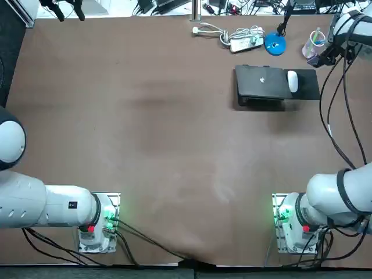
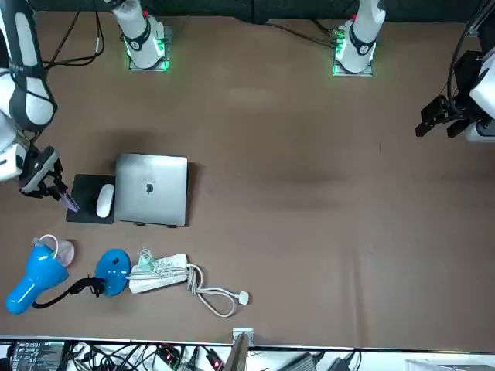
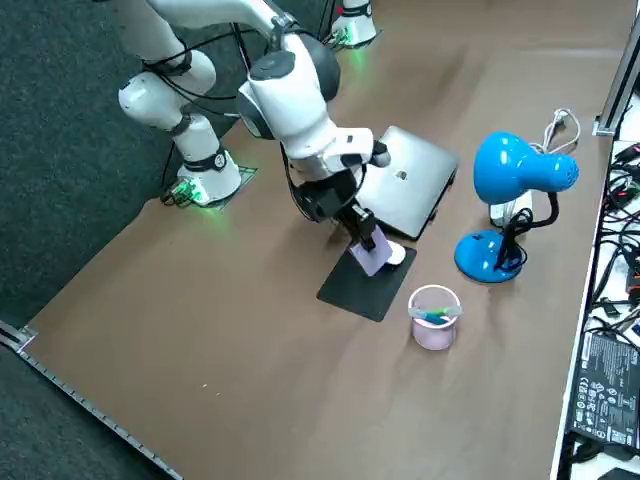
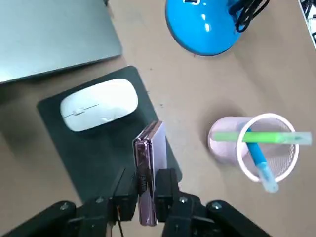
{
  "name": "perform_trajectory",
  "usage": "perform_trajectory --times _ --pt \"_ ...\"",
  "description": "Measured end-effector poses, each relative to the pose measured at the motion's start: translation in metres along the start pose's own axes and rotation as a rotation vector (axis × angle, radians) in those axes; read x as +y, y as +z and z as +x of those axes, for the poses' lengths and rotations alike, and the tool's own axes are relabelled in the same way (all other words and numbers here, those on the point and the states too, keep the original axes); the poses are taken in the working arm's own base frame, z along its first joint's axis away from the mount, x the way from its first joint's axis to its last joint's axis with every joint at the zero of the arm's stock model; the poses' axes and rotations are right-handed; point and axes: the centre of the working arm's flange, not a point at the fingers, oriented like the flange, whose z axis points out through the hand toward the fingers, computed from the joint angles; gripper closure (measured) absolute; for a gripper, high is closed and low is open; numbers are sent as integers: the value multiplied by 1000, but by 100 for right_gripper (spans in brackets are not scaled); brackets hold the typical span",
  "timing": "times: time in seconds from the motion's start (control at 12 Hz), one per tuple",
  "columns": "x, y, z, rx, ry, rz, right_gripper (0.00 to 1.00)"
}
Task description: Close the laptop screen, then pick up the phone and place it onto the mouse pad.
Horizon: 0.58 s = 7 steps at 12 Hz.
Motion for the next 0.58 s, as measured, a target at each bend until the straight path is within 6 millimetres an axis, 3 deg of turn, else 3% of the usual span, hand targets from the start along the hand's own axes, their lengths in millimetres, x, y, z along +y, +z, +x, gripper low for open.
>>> perform_trajectory --times 0.25,0.58 --pt "15 17 2 -9 -27 -16 77" --pt "15 41 7 -25 -79 -31 77"
